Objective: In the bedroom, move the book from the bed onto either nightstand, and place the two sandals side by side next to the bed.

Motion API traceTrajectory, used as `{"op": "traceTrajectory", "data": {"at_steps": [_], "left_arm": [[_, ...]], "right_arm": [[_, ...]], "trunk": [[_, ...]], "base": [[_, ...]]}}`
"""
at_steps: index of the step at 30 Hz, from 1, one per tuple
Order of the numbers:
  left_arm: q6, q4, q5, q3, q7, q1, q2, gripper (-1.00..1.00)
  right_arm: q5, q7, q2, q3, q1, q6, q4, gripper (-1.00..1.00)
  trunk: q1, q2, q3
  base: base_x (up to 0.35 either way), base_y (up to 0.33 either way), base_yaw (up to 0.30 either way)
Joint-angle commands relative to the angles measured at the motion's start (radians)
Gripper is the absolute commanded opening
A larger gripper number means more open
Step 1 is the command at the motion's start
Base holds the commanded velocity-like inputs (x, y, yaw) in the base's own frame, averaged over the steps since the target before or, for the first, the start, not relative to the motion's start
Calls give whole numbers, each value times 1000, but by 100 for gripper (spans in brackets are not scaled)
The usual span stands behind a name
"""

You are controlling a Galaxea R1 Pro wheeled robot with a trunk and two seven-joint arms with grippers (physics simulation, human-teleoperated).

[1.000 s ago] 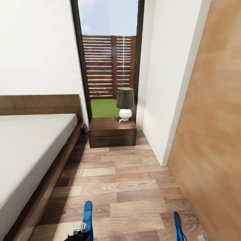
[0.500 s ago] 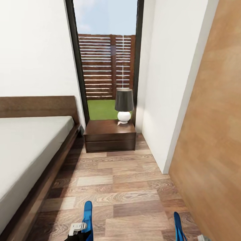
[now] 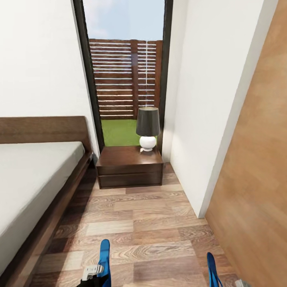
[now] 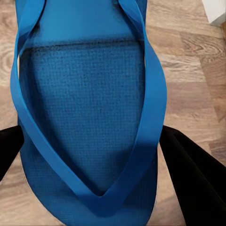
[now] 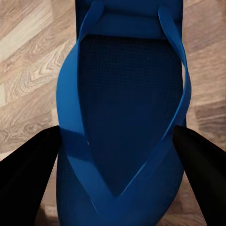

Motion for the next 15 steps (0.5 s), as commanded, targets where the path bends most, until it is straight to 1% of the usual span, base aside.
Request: {"op": "traceTrajectory", "data": {"at_steps": [1, 4, 9, 15], "left_arm": [[-1, 1, 3, 4, -5, -1, 0, -100], [-1, 1, 3, 4, -5, -1, 0, -100], [-1, 1, 3, 4, -5, -1, 0, -100], [-1, 1, 3, 4, -5, -1, 0, -100]], "right_arm": [[-11, 3, 0, 6, 0, 6, -1, -100], [-11, 3, 0, 6, 0, 6, -1, -100], [-11, 3, 0, 6, 0, 6, -1, -100], [-11, 3, 0, 6, 0, 6, -1, -100]], "trunk": [[0, 0, -1], [0, 0, -1], [0, 0, -1], [0, 0, -1]], "base": [[323, 0, 0], [323, 0, 28], [323, 0, 185], [323, 0, 34]]}}
